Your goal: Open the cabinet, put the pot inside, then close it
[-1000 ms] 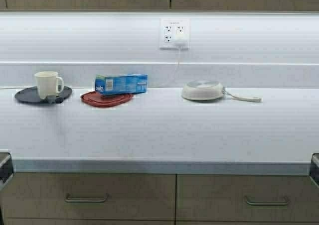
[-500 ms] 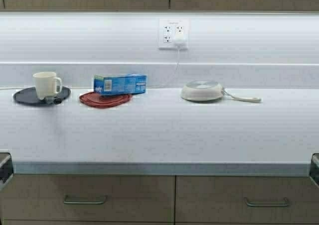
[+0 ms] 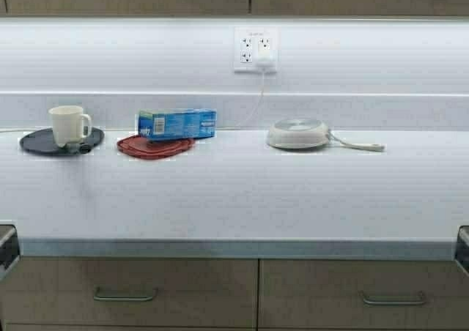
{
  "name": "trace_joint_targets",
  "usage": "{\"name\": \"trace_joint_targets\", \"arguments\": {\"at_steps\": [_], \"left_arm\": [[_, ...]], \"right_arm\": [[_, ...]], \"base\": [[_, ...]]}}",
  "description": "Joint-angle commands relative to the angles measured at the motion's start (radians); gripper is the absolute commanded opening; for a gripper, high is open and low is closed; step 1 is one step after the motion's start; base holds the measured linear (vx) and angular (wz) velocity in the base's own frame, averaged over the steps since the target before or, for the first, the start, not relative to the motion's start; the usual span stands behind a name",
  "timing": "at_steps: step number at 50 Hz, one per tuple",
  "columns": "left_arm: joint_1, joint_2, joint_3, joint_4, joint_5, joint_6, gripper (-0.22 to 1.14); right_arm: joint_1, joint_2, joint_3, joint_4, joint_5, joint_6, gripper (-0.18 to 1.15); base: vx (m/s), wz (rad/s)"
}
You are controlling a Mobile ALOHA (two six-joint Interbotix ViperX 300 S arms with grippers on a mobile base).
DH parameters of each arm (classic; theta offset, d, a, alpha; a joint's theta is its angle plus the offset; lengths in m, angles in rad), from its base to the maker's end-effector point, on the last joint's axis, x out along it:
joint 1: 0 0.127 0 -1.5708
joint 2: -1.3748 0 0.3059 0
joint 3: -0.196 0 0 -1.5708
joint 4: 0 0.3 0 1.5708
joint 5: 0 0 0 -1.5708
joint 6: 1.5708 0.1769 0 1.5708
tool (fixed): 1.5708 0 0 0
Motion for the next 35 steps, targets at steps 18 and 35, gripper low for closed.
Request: {"name": "trace_joint_targets", "arguments": {"at_steps": [18, 35], "left_arm": [[-0.002, -0.008, -0.009, 0.000, -0.008, -0.002, 0.03], [-0.002, -0.006, -0.009, 0.000, -0.008, -0.002, 0.04]], "right_arm": [[0.002, -0.005, -0.009, -0.002, -0.009, -0.002, 0.07], [0.002, -0.003, -0.009, -0.002, -0.009, -0.002, 0.07]], "base": [[0.00, 0.00], [0.00, 0.00]]}}
